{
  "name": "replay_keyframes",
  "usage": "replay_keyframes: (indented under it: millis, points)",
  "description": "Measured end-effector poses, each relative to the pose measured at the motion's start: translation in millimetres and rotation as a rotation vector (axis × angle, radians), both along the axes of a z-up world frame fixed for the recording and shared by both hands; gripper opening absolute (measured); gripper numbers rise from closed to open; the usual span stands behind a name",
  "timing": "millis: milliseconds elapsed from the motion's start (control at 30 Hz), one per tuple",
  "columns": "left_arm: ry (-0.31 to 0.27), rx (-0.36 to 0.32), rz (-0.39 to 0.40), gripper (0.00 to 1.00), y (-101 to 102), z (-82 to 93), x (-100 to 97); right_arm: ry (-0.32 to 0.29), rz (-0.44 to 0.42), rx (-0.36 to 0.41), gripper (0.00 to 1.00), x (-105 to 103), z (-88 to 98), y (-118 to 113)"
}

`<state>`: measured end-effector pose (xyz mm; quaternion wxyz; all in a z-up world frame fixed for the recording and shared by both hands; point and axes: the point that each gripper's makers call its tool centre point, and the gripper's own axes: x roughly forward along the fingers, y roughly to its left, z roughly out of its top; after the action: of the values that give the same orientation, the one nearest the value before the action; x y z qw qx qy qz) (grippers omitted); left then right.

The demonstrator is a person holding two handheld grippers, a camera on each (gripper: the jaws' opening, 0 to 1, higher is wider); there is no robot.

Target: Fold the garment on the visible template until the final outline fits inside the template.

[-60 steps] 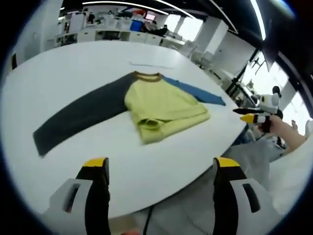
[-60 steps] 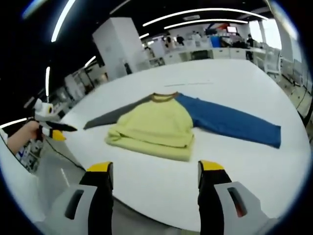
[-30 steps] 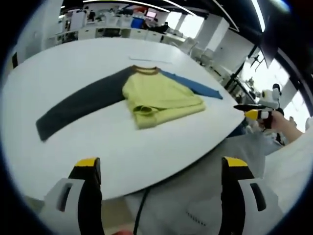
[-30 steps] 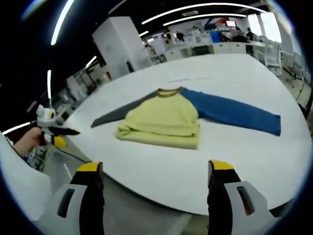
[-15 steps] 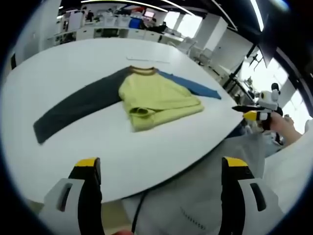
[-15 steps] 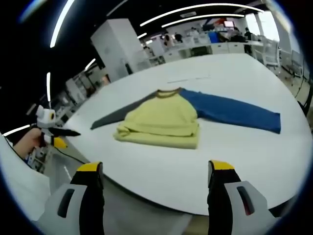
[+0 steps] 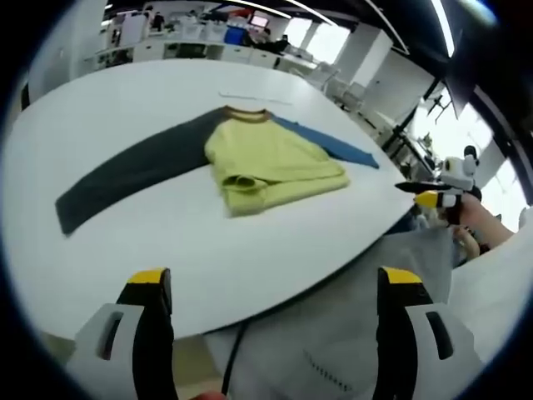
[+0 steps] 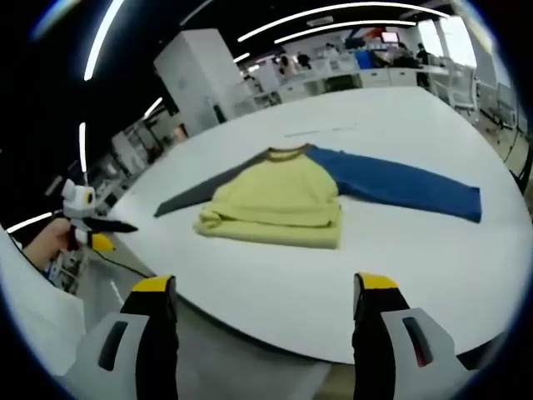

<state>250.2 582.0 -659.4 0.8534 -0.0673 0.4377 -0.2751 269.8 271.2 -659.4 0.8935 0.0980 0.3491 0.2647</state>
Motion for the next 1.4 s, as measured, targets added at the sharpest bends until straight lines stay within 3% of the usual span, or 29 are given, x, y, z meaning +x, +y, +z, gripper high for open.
replay_keyframes:
  millis: [467, 833, 1400]
  points:
    - [0.007, 0.004, -0.002, 1.0, -2.4, -4.4, -0.8, -0.006, -0.004, 0.0, 0.86, 4.7, -2.7, -2.2]
    - [0.04, -0.006, 0.005, 0.99, -6.9, -15.7, -5.4, 0.026, 0.003, 0.003, 0.85, 1.5, -15.2, 2.6]
    - [0.071, -0.026, -0.01, 0.98, -21.6, -26.5, 8.0, 0.032, 0.003, 0.0, 0.77, 15.8, -26.4, 6.7]
